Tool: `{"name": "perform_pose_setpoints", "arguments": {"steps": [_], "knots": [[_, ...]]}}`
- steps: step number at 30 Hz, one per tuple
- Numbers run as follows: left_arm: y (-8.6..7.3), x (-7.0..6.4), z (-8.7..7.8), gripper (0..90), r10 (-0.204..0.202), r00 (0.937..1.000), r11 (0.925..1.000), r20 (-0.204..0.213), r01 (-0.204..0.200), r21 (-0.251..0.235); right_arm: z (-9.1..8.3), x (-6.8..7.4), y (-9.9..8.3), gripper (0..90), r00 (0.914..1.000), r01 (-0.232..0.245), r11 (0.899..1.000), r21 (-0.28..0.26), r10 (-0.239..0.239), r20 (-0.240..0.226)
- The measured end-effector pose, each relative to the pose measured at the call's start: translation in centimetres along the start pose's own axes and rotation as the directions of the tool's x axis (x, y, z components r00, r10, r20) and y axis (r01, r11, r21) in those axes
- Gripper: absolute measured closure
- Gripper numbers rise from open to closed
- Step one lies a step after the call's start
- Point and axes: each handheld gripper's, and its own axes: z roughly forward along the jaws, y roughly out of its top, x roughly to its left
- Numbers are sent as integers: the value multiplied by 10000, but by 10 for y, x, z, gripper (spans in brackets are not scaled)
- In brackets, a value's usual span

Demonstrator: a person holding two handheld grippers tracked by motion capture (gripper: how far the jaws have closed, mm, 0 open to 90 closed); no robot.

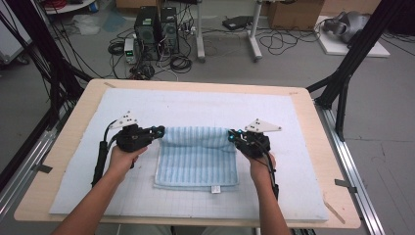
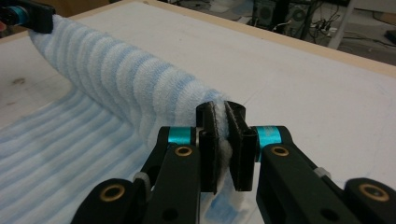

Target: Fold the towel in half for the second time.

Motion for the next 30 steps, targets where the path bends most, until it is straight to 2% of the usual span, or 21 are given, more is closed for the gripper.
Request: {"name": "perform_pose_setpoints", "arguments": {"steps": [7, 11, 13, 16, 21, 25, 30], "knots": [[-15, -14, -11, 850, 269, 9993, 9993, 275, -276, 263, -13, 15, -17, 841, 9999, 130, 9999, -68, -130, -113], [-21, -21, -17, 850, 291, 9988, 9996, 382, -292, 11, -19, 20, -23, 841, 9994, 232, 9997, -106, -235, -247], [-26, -22, -20, 850, 293, 9987, 9995, 422, -298, 102, -22, 22, -25, 841, 9993, 188, 9997, -149, -193, -313], [-33, -25, -24, 849, 278, 9982, 9995, 537, -285, 116, -26, 26, -29, 839, 9984, 369, 9993, -69, -372, -419], [-44, -33, -29, 844, 527, 9960, 9965, 722, -571, 603, -30, 33, -41, 837, 9970, 577, 9982, 148, -568, -530], [-52, -40, -36, 844, 355, 9950, 9971, 938, -416, 634, -36, 39, -49, 834, 9957, 675, 9976, 167, -663, -652], [-61, -46, -41, 844, 387, 9935, 9952, 1067, -478, 849, -44, 47, -57, 829, 9927, 953, 9949, 318, -926, -772]]}}
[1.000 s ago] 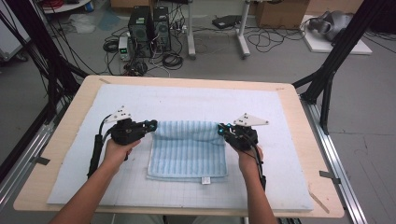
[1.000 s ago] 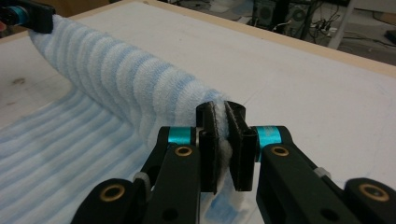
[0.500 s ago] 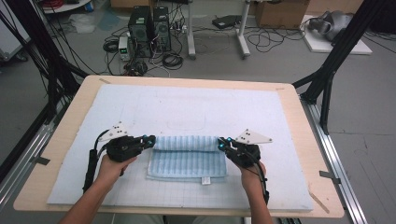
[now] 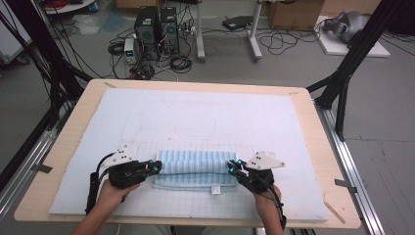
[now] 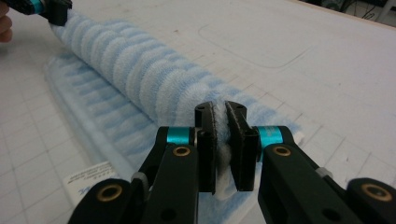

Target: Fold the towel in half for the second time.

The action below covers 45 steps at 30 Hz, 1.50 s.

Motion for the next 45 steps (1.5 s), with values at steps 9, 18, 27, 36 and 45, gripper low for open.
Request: {"name": "perform_pose_setpoints", "arguments": {"steps": [9, 18, 27, 36, 45], "knots": [[-3, 0, -10, 489, -1010, 9949, 9949, -31, 1010, -48, -16, 5, -15, 627, 9992, -378, 9991, 202, 375, 158], [4, 13, -12, 536, -1617, 9839, 9840, -759, 1550, -873, -32, 0, 3, 580, 9897, -1043, 9908, -864, 1120, 894], [-1, 14, 4, 649, -1574, 9801, 9875, -1211, 1574, -95, 9, 17, -17, 633, 9924, 73, 9823, 1874, -301, 1193], [1, 17, -8, 494, -874, 9854, 9936, -1460, 758, -833, -22, 6, -18, 395, 9812, -900, 9959, -76, 899, 1706], [4, 29, -32, 153, -1195, 9633, 9778, -2405, 722, -1968, -47, -18, -22, 178, 9549, -943, 9953, -224, 967, 2808]]}}
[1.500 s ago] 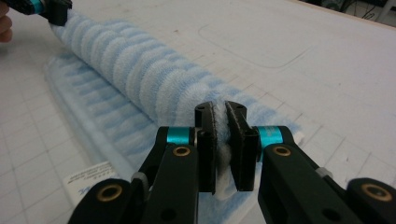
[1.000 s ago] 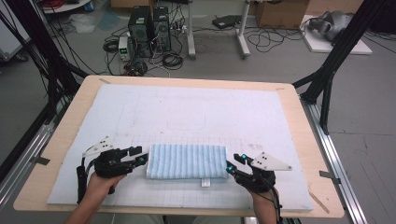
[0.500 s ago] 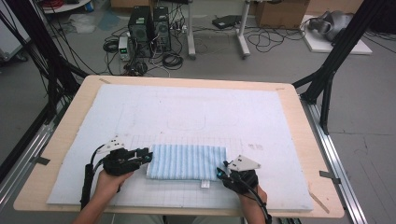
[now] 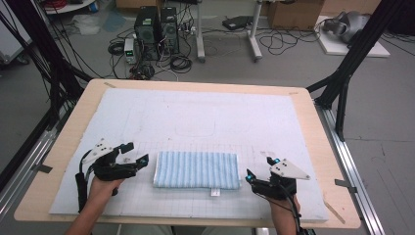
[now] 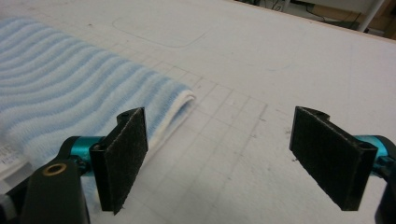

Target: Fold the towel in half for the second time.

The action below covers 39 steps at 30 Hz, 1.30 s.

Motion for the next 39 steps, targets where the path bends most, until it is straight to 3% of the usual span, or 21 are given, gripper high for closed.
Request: {"name": "perform_pose_setpoints", "arguments": {"steps": [4, 7, 14, 22, 26, 39], "knots": [[-2, 3, -9, 155, 94, 9998, 9999, -151, -96, -86, -7, -8, -2, 118, 10000, -17, 9999, -130, 17, -19], [-3, 6, -13, 171, 387, 9991, 9992, -154, -387, -11, -10, -12, -4, 117, 9999, -156, 9997, -207, 156, -36], [-2, 7, -19, 173, 442, 9989, 9988, -172, -446, -200, -15, -16, -11, 118, 9997, -231, 9996, -156, 232, 27], [-2, -1, -29, 177, 624, 9979, 9978, -193, -627, -191, -20, -11, -19, 117, 9997, -189, 9995, -254, 194, 177], [-3, 1, -33, 178, 577, 9979, 9981, -280, -582, -191, -17, -9, -20, 118, 9999, -89, 10000, -38, 90, 123], [-2, 5, -36, 180, 469, 9983, 9984, -359, -480, -309, -17, -7, -12, 118, 9997, -192, 9997, -176, 195, 159]]}}
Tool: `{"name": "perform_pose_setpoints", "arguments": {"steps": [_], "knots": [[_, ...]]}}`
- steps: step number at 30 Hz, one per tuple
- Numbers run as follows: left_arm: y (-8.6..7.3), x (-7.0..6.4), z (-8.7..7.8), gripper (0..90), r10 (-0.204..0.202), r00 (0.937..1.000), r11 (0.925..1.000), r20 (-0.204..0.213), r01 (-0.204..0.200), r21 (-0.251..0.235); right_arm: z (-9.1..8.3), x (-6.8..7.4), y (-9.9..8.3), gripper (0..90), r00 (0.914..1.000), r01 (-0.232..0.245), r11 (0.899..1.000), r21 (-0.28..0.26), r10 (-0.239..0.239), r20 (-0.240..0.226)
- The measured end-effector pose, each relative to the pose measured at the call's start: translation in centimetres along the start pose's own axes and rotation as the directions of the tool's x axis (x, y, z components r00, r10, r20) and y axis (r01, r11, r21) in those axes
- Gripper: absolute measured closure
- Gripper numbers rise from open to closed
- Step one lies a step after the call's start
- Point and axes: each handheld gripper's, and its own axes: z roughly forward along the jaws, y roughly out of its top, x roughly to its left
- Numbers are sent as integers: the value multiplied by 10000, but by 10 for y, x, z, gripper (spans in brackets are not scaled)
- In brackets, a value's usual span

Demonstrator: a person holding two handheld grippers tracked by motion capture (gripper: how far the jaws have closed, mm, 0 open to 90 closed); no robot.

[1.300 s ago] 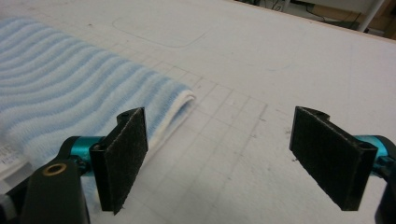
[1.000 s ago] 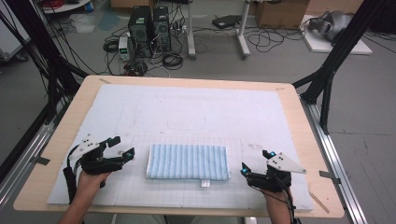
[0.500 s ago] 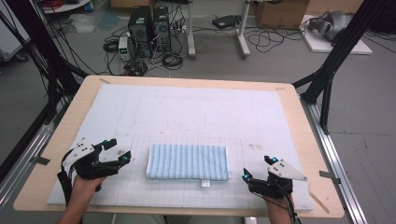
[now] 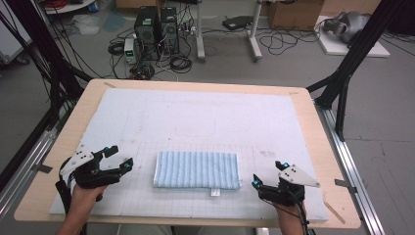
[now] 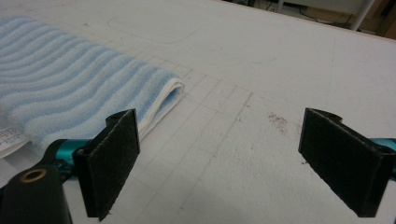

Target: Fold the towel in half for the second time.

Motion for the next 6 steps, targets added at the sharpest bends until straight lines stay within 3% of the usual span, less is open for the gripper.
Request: {"name": "perform_pose_setpoints", "arguments": {"steps": [6], "knots": [[1, 0, 2, 183, -37, 10000, 10000, 1, 37, 48, -3, -2, -1, 117, 10000, -93, 9998, -148, 94, 30]]}}
